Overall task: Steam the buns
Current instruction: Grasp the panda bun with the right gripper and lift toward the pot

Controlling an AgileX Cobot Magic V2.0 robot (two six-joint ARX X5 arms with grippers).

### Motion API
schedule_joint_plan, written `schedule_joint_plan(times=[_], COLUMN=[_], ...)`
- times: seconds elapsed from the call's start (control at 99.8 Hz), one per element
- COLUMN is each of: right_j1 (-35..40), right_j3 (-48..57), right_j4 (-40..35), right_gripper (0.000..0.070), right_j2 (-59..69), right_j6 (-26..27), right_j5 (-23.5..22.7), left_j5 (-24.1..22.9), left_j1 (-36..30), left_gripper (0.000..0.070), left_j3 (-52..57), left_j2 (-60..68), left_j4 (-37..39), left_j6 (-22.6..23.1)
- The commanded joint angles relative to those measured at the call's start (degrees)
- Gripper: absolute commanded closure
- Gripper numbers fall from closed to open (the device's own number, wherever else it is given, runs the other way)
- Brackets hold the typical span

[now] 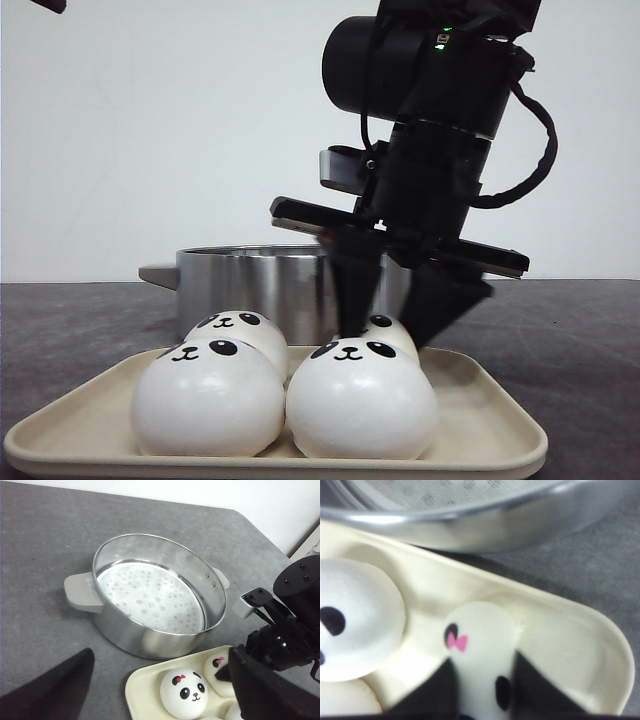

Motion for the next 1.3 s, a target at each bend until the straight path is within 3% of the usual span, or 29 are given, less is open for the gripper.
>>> schedule_joint_plan(times=[0.0, 0.16, 0.341, 0.451, 0.591, 0.942, 1.293], right_j1=[0.63, 1.33, 3.87, 5.44, 4.66, -4.55, -9.94], right_j3=[1.01, 1.88, 5.27, 8.22, 15.23, 29.88, 34.67], right_j4=[0.33, -0.59, -7.56, -6.73, -7.04, -7.82, -5.22], right_gripper=[0.0696, 0.0696, 0.0696, 0.0696, 0.0696, 0.0696, 0.0696], right_j2=[0.70, -5.05, -14.67, -20.24, -21.46, -5.77, 13.05], right_j6=[0.24, 0.20, -0.31, -1.22, -6.10, -16.63, -21.79], right_j5=[0.09, -1.18, -3.32, 0.79, 6.80, 6.93, 7.04], left_j5=[-0.15, -0.17, -0.15, -0.15, -0.17, -0.17, -0.17], left_j1=[-0.24, -0.24, -0.24, -0.26, -0.92, -1.36, -1.36], left_gripper=[0.0176, 0.0176, 0.0176, 0.0176, 0.0176, 0.0176, 0.0176], left_j3=[0.57, 0.57, 0.57, 0.57, 0.57, 0.57, 0.57], left_j2=[0.28, 0.28, 0.26, 0.26, 0.26, 0.28, 0.28], left_j4=[0.61, 0.61, 0.66, 0.70, 1.18, 1.05, 1.03], left_j6=[1.01, 1.01, 0.98, 0.98, 0.98, 0.96, 0.96])
